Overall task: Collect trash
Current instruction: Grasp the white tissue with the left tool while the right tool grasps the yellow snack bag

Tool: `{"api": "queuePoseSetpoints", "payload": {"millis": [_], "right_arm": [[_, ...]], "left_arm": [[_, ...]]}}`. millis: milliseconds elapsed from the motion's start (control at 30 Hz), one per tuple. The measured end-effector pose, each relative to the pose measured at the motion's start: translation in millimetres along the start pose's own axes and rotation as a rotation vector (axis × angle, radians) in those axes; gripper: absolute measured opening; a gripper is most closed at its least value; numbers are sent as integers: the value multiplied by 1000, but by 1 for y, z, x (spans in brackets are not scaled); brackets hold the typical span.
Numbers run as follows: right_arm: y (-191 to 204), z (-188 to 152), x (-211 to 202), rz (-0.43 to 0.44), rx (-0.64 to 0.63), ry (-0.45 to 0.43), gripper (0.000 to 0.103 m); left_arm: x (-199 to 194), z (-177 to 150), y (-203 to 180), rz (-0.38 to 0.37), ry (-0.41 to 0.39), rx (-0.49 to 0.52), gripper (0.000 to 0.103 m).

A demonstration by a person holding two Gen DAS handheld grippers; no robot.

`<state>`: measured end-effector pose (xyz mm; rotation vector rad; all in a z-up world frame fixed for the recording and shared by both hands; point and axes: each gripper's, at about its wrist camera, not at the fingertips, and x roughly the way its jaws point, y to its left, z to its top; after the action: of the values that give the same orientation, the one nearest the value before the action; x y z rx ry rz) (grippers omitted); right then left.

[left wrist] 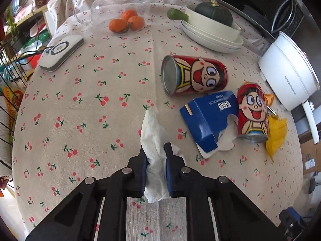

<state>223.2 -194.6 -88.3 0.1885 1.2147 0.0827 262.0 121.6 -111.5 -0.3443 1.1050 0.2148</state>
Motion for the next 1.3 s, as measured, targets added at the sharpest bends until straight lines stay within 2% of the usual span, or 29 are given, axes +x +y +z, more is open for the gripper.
{"api": "queuePoseSetpoints", "payload": {"millis": [133, 200, 267, 400, 533, 600, 700, 733, 800, 867, 1000, 1167, 1300], "right_arm": [[-5, 25, 1, 18, 91, -11, 103], [-5, 42, 3, 60, 149, -22, 103], [0, 60, 7, 92, 190, -25, 102], [17, 95, 18, 103, 213, -40, 101], [25, 119, 37, 65, 246, -57, 96], [24, 124, 51, 60, 280, -42, 90], [20, 124, 68, 58, 318, -16, 80], [19, 121, 70, 62, 326, -15, 80], [20, 117, 67, 55, 297, -28, 74], [21, 112, 64, 64, 262, -24, 60], [16, 95, 56, 100, 200, -2, 43], [10, 65, 35, 129, 107, 10, 29], [5, 42, 12, 128, 38, 12, 25]], "left_arm": [[-5, -8, 1, -51, 68, 5, 12], [-10, -11, 0, -84, 81, 15, 12], [-18, -12, -1, -100, 71, 40, 12], [-38, -10, -2, -105, 29, 91, 12], [-49, -11, 0, -85, -4, 133, 12], [-52, -11, 4, -73, -10, 145, 12], [-53, -12, 10, -67, -11, 154, 12], [-53, -12, 10, -63, -12, 159, 12], [-53, -12, 12, -58, -14, 166, 12], [-54, -12, 12, -60, -15, 165, 12], [-58, -16, 8, -70, -16, 175, 12], [-66, -26, -2, -79, -21, 214, 12], [-71, -38, -9, -105, -5, 232, 12]]}}
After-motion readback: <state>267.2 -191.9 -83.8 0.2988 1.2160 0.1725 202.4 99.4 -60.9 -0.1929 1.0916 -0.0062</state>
